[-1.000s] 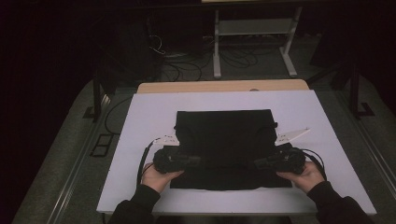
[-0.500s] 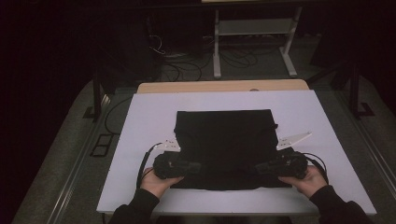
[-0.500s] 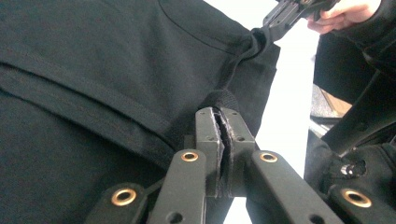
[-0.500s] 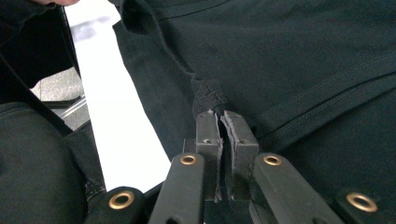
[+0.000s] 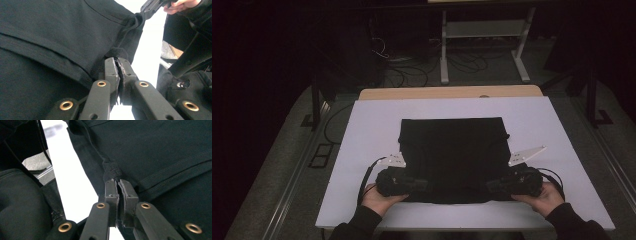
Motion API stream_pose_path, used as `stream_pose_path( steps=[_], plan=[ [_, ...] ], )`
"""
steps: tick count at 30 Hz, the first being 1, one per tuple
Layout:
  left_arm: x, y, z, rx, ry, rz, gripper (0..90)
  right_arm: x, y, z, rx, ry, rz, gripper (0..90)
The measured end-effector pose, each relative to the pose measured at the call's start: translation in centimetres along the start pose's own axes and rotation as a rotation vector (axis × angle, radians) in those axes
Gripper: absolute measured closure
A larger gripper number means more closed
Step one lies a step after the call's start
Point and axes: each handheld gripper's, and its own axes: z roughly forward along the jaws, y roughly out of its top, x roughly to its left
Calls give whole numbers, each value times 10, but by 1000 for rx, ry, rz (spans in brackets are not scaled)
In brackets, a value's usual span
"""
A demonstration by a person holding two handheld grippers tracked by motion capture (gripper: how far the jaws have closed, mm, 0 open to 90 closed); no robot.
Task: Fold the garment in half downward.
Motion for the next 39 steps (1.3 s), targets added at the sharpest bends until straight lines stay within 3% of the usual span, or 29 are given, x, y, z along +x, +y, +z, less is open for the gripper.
stream_pose_path(
  steps=[15,31,36,39],
  plan=[
    [-4,-5,8,69,-4,-16,858,5,-4,4,36,10,-11,839],
    [-6,-9,15,149,8,4,848,7,-6,8,85,12,-16,833],
    [-6,-10,16,158,4,10,798,7,-7,9,95,13,-11,820],
    [-7,-10,16,153,1,13,724,6,-7,9,99,12,-2,793]
  ],
)
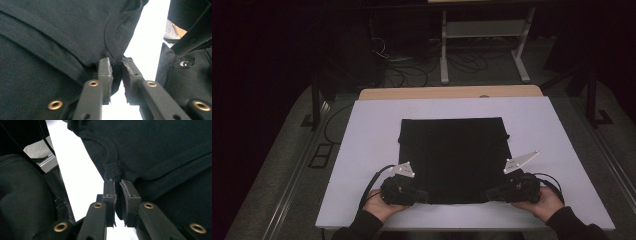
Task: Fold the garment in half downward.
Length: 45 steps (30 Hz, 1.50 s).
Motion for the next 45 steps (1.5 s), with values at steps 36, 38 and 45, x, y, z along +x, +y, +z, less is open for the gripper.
stream_pose_path(
  steps=[36,38,45],
  plan=[
    [-3,4,-21,-162,122,-1,57,6,11,-17,-138,-139,-7,0],
    [-2,3,-22,-169,131,0,13,6,12,-17,-142,-145,-5,0],
    [1,-2,-30,-192,169,1,0,4,19,-17,-158,-174,-25,0]
  ],
)
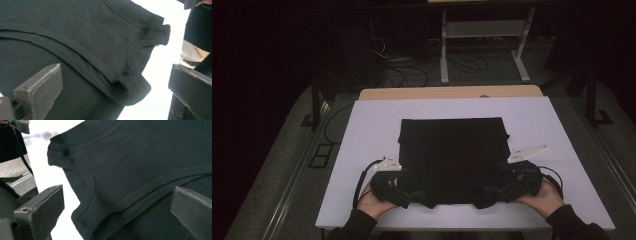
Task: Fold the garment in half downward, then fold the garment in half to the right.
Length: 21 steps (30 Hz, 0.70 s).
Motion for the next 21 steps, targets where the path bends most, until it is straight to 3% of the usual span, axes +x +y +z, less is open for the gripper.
stream_pose_path(
  steps=[14,21],
  plan=[
    [10,-10,-15,-47,49,-10,0,-11,25,-3,-51,-43,-15,0],
    [15,-18,-23,-71,96,-12,0,-16,44,4,-67,-45,-31,0]
  ],
)
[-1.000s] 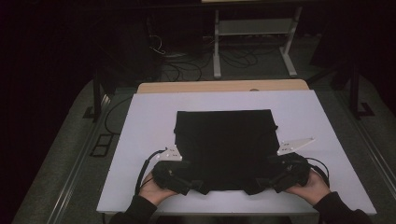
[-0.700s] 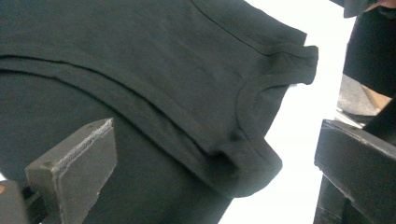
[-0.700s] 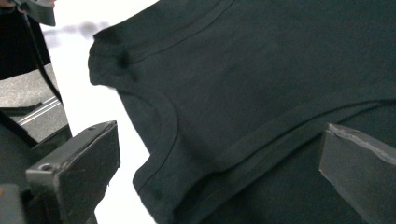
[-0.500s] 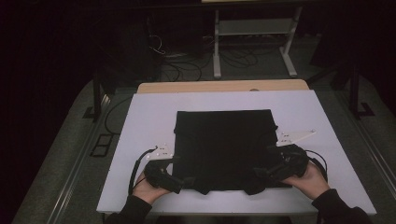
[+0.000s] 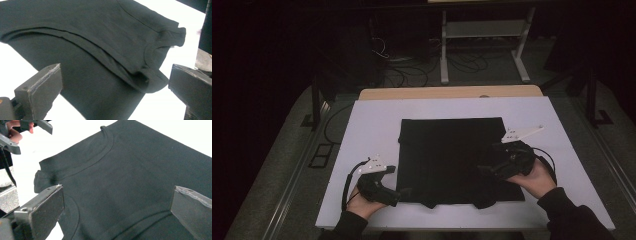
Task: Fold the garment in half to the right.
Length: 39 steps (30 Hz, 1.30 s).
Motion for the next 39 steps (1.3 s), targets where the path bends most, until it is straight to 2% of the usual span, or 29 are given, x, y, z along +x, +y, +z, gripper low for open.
stream_pose_path(
  steps=[3,11,30,39],
  plan=[
    [1,-3,-3,-9,17,9,0,-2,7,5,6,-5,-3,0],
    [4,-11,-6,7,43,10,0,-7,27,14,12,-15,-25,0],
    [6,-20,-6,31,42,17,0,-18,65,41,10,-4,-46,0],
    [4,-24,0,63,31,32,0,-26,81,57,15,-3,-44,0]
  ],
)
